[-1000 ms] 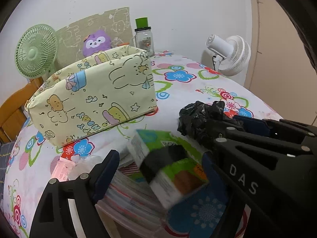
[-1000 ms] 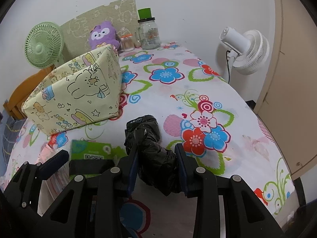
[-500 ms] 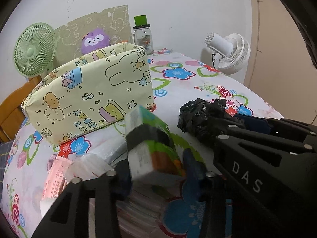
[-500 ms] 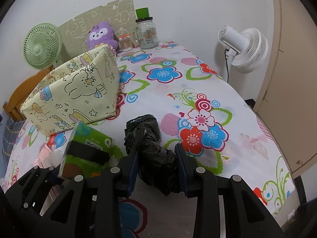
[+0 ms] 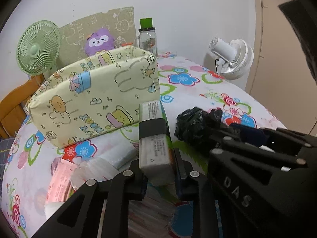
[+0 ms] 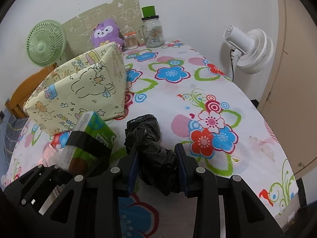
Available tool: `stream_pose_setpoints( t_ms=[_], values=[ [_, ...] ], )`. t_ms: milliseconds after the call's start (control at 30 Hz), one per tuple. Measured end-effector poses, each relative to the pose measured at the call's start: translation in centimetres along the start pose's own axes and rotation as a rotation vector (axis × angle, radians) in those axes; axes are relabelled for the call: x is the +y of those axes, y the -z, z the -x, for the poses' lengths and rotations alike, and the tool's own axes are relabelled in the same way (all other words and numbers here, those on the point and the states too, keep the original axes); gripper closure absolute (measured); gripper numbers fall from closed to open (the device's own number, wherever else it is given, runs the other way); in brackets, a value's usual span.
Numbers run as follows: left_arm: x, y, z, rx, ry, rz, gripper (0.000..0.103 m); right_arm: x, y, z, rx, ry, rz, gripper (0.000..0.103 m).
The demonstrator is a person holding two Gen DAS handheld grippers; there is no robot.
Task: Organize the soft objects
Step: 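Lift the tissue pack with the left tool while the right tool carries the black bundle over the basket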
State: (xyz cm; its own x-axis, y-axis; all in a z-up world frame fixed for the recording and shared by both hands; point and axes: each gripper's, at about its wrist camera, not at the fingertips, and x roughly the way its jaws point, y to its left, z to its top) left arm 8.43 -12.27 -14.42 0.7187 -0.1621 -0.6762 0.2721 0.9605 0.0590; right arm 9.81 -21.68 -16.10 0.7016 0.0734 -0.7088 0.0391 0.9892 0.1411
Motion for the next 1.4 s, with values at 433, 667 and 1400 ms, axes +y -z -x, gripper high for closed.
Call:
stream_pose_setpoints(
  t_ms=[433, 667, 1400],
  values=[
    [2.1, -0.9, 3.0, -0.056, -0.016, 0.038, 0.083, 2.6, -1.1, 2.6, -0.050, -0.017, 0.035, 0.064],
    [3.6, -1.4, 5.1, -0.084, -0.019, 0.072, 0.083, 4.4, -1.8, 4.4, -0.082, -0.025, 0.064, 0.064],
    [7.9, -4.0, 8.7, -0.147, -0.050, 0.154, 0.083, 9.0, -5.2, 7.5, -0.153, -0.045, 0.130, 0.064]
  ],
)
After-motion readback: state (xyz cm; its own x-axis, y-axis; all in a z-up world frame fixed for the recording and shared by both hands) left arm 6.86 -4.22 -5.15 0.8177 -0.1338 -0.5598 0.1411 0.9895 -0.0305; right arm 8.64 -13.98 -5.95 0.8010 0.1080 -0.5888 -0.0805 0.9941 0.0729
